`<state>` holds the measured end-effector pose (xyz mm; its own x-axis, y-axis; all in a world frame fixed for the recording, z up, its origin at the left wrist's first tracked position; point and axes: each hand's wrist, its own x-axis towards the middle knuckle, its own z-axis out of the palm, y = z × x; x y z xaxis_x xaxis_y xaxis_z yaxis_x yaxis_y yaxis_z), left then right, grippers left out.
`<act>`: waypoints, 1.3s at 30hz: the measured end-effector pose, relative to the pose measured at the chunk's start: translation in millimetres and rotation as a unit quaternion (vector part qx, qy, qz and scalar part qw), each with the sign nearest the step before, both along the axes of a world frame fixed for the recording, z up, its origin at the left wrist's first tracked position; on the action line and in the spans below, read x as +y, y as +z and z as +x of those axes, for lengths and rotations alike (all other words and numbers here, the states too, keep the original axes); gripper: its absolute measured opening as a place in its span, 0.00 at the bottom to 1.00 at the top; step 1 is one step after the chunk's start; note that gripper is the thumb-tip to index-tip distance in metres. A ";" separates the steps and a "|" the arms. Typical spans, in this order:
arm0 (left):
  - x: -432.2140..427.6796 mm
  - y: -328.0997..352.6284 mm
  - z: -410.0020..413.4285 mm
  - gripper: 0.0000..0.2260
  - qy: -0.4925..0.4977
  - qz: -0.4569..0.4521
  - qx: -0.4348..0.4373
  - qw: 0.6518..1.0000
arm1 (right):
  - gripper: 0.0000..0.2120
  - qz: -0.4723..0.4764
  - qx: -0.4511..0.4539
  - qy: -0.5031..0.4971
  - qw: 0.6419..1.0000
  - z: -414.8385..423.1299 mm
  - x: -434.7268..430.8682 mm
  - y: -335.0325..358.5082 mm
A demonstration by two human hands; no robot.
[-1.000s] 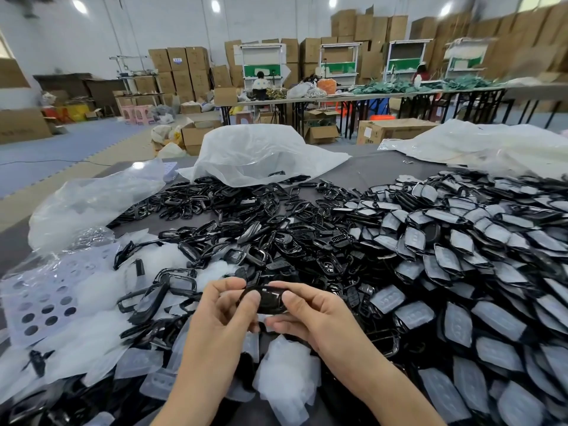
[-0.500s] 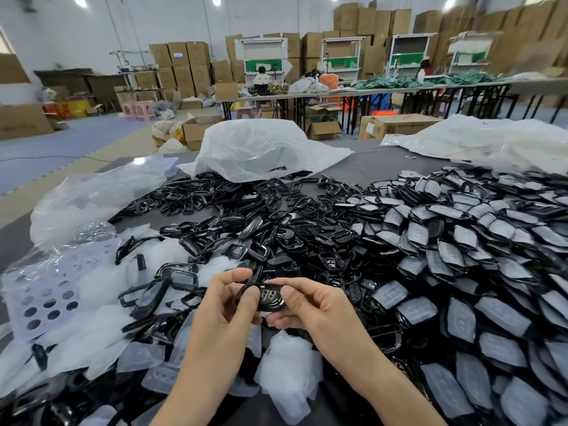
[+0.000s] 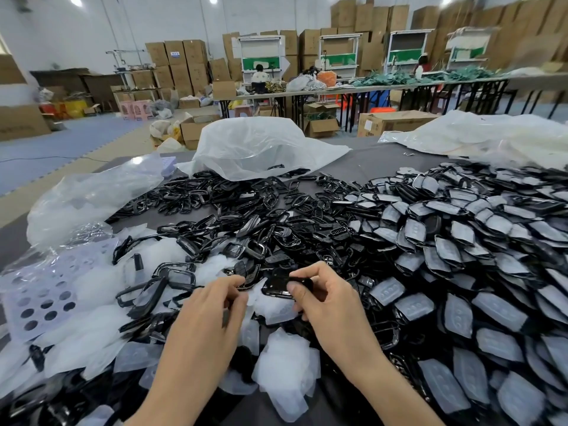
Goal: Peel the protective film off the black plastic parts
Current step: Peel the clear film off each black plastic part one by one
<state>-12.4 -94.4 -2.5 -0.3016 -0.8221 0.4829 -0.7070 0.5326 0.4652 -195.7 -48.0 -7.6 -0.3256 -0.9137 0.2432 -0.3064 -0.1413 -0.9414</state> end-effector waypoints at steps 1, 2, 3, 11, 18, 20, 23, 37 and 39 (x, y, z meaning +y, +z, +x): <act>-1.8 -2.3 2.5 0.10 0.000 -0.021 -0.058 0.998 | 0.07 -0.009 -0.001 -0.013 1.000 -2.1 -0.5 -0.3; -2.2 -4.6 3.3 0.11 0.006 -0.033 -0.117 0.993 | 0.08 -0.018 -0.005 -0.023 1.000 -3.4 -1.0 -0.7; -2.1 -6.9 3.0 0.13 0.020 -0.034 -0.165 0.986 | 0.08 -0.025 -0.009 -0.030 0.999 -4.0 -1.4 -0.9; 0.3 -9.8 -5.7 0.09 0.072 -0.016 -0.210 0.975 | 0.08 -0.037 -0.017 -0.046 0.998 -2.2 -2.4 -1.8; 1.2 -9.1 -7.9 0.11 0.067 0.000 -0.197 0.978 | 0.07 -0.031 -0.012 -0.053 0.998 -0.5 -3.2 -3.8; 0.6 -9.8 -9.4 0.11 0.070 0.010 -0.178 0.981 | 0.07 -0.029 -0.011 -0.052 0.998 0.3 -2.8 -3.6; 2.1 -8.6 -10.5 0.13 0.068 0.033 -0.121 0.990 | 0.08 -0.029 -0.016 -0.053 0.998 0.0 -2.7 -3.6; 11.3 1.5 -19.4 0.21 -0.107 0.180 0.249 0.946 | 0.03 0.013 -0.229 0.115 0.967 7.7 1.8 11.1; 10.4 0.3 -19.8 0.22 -0.117 0.184 0.266 0.939 | 0.04 0.016 -0.226 0.101 0.969 5.4 1.6 10.6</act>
